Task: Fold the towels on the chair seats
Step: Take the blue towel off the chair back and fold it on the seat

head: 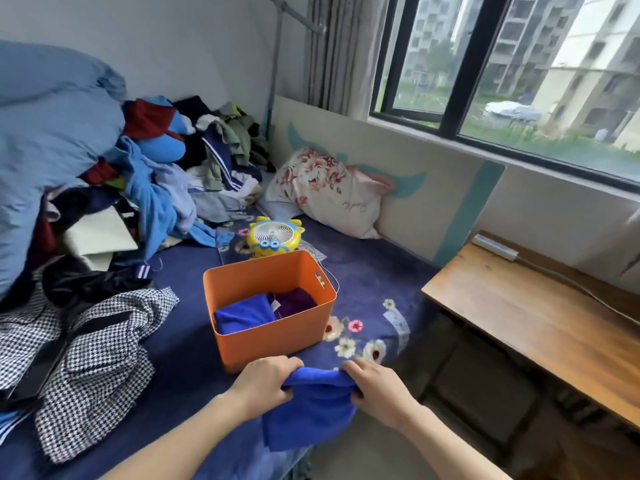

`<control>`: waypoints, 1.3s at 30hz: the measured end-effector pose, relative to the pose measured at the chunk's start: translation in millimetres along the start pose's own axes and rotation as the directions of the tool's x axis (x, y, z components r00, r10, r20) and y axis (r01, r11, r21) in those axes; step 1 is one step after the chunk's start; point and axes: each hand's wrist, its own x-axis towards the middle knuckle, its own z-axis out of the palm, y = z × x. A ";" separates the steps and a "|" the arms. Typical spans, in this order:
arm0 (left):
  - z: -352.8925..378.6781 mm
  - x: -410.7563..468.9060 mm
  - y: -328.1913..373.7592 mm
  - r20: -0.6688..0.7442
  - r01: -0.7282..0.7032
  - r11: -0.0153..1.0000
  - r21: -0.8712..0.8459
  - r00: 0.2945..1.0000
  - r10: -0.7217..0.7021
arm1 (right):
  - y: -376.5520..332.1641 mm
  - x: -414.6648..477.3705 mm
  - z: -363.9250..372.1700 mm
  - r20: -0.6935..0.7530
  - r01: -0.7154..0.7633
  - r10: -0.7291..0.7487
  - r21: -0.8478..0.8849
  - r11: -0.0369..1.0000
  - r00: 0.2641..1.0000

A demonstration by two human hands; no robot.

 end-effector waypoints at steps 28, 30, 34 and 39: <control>-47.6 292.7 -188.4 -0.082 0.403 0.892 -0.204 0.901 -0.426 | 148.8 402.7 -16.3 0.210 0.141 -0.154 0.075 0.987 0.965; -47.8 303.6 -196.6 -0.094 0.421 0.882 -0.209 0.890 -0.447 | 151.6 420.9 -13.6 0.199 0.143 -0.160 0.101 0.985 0.967; -33.7 319.0 -212.7 -0.195 0.437 0.879 -0.193 0.861 -0.470 | 159.3 448.4 -2.5 0.051 0.258 -0.263 0.089 0.962 0.964; 39.6 323.3 -227.6 -0.039 0.455 0.890 -0.034 0.889 -0.457 | 162.6 453.8 67.2 0.370 0.330 -0.282 -0.071 0.941 0.885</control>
